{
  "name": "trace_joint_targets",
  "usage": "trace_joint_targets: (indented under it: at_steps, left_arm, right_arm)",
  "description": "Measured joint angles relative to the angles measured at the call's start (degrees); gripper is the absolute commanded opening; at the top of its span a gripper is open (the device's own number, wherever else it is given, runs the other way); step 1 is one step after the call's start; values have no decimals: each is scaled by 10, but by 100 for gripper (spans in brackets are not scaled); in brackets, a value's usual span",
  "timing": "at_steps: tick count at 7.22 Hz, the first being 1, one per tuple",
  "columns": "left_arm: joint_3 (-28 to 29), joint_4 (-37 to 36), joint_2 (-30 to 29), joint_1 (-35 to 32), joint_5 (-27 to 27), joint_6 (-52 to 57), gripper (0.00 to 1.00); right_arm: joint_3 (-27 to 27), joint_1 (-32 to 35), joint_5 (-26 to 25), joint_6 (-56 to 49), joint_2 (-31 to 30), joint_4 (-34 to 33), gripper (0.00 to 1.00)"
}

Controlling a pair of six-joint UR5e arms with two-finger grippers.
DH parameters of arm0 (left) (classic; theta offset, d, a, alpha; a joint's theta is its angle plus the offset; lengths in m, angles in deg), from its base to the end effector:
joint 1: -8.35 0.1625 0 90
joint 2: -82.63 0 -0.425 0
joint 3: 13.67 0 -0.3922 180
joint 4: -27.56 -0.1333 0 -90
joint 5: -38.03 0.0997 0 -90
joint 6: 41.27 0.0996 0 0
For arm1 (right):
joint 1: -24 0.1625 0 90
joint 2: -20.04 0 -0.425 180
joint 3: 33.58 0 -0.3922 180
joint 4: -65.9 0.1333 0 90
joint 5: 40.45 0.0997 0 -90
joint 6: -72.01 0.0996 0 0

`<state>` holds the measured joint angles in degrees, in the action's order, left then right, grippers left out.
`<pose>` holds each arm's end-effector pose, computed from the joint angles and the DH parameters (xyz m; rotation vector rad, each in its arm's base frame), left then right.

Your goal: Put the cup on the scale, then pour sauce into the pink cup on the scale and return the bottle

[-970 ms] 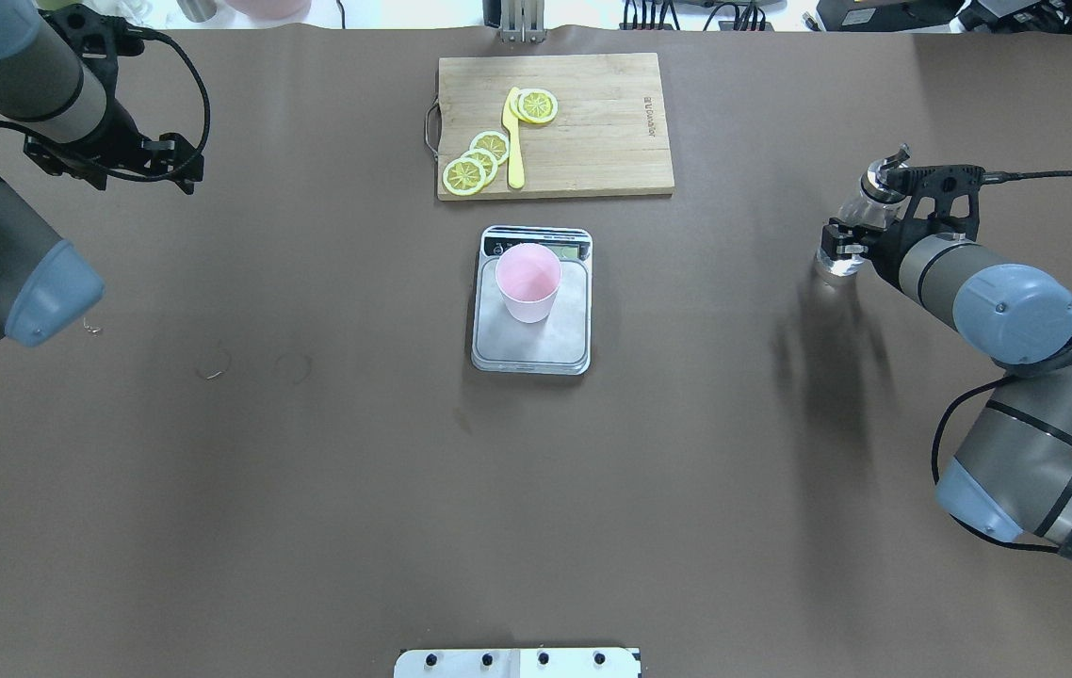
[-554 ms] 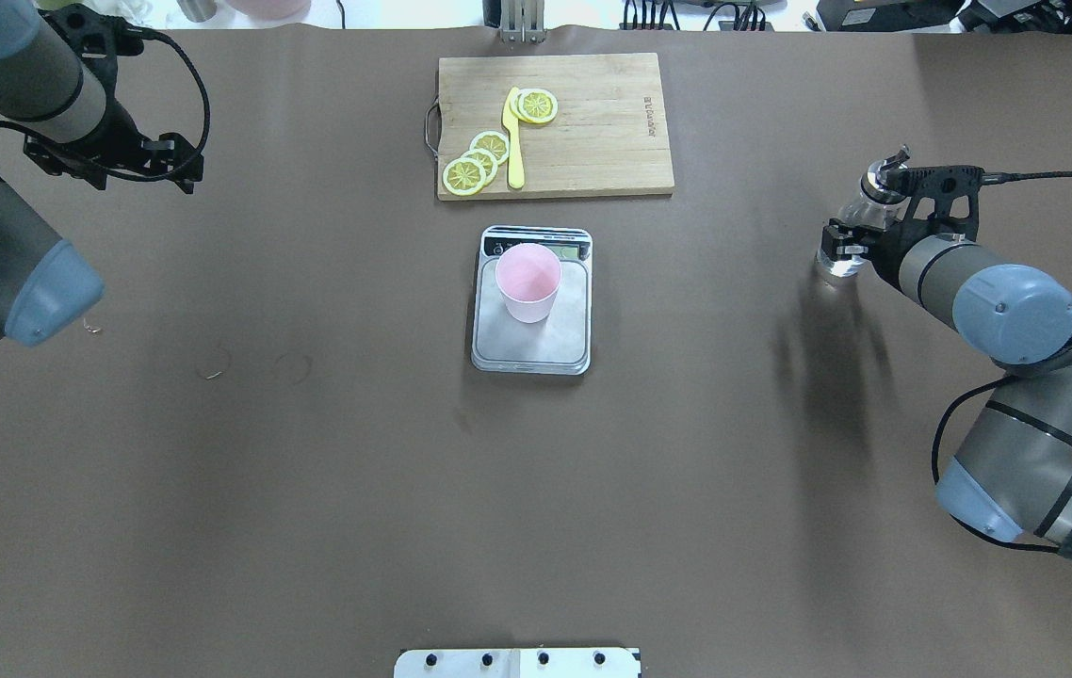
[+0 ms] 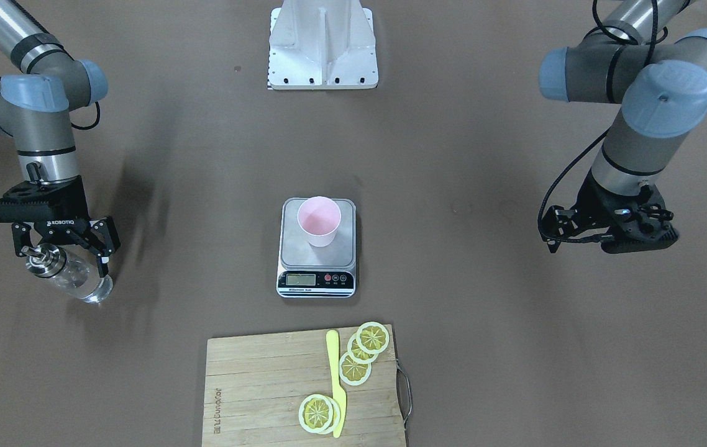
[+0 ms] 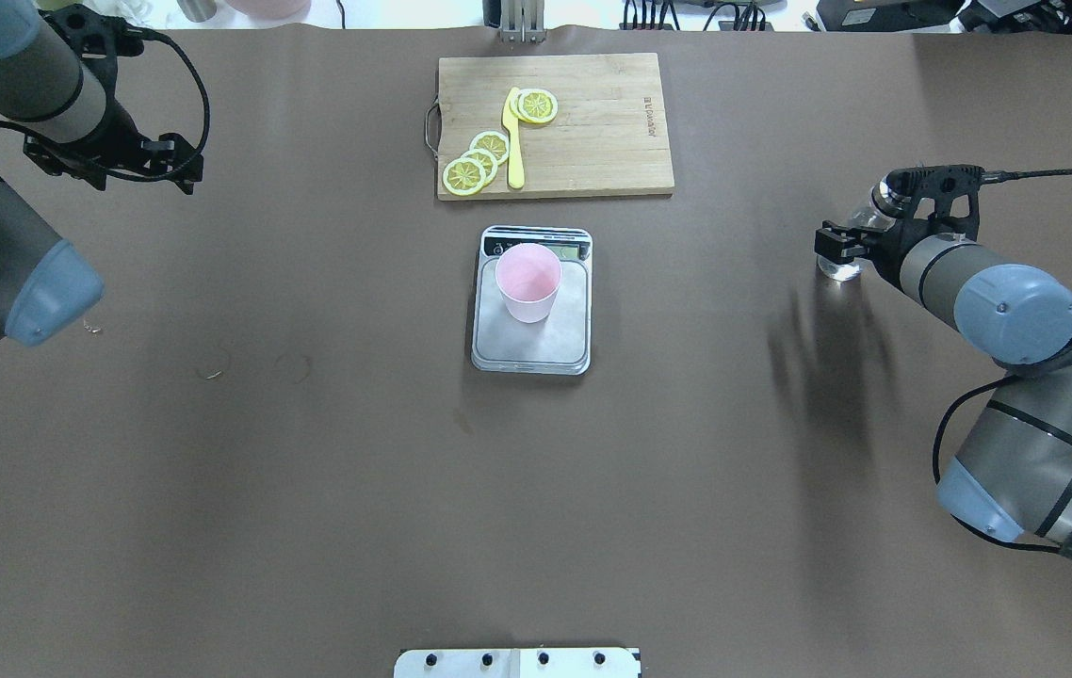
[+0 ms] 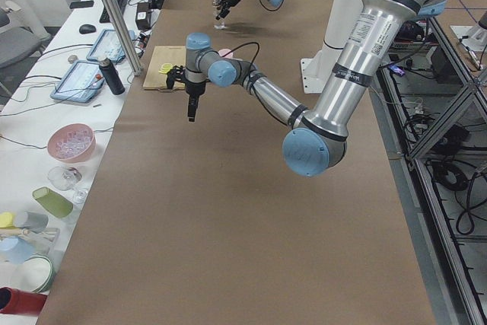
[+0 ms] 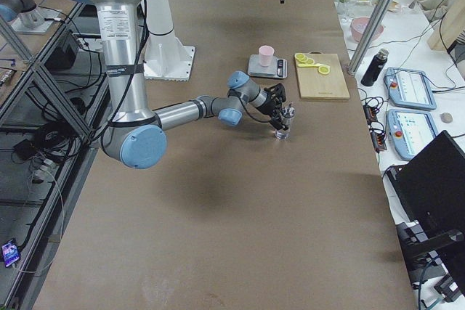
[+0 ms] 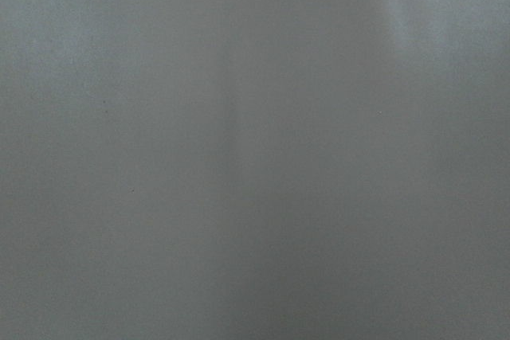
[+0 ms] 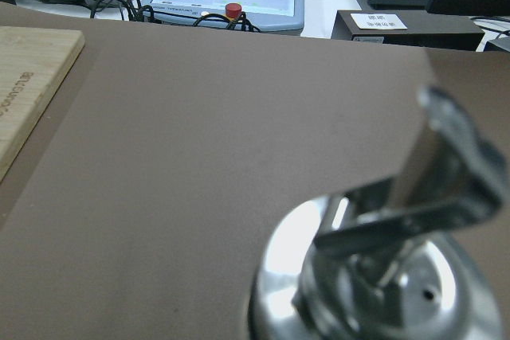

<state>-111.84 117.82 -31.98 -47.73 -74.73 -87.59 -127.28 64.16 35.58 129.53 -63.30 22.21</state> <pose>0.2787 -0.5843 0.3592 0.1862 0.6618 -0.0933 -0.3346 -0.4883 0.4839 0.7645 -0.6618 0.2430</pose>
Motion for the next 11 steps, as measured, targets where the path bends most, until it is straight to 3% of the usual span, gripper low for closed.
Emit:
trace_joint_targets:
  at_steps: [3, 7, 8, 9, 11]
  left_arm:
    - [1, 0, 0, 0, 0, 1, 99]
    - [1, 0, 0, 0, 0, 0, 99]
    - [1, 0, 1, 0, 0, 1, 99]
    - [0, 0, 2, 0, 0, 1, 99]
    - [-1, 0, 2, 0, 0, 1, 99]
  right_arm:
    - [-26, -5, 0, 6, -27, 1, 100]
    - [-166, -17, 41, 7, -135, -6, 100]
    - [-214, -1, 81, 4, -165, -23, 100]
    - [-258, 49, 154, -11, -180, -60, 100]
    - [-282, 193, 323, -116, -155, -151, 100]
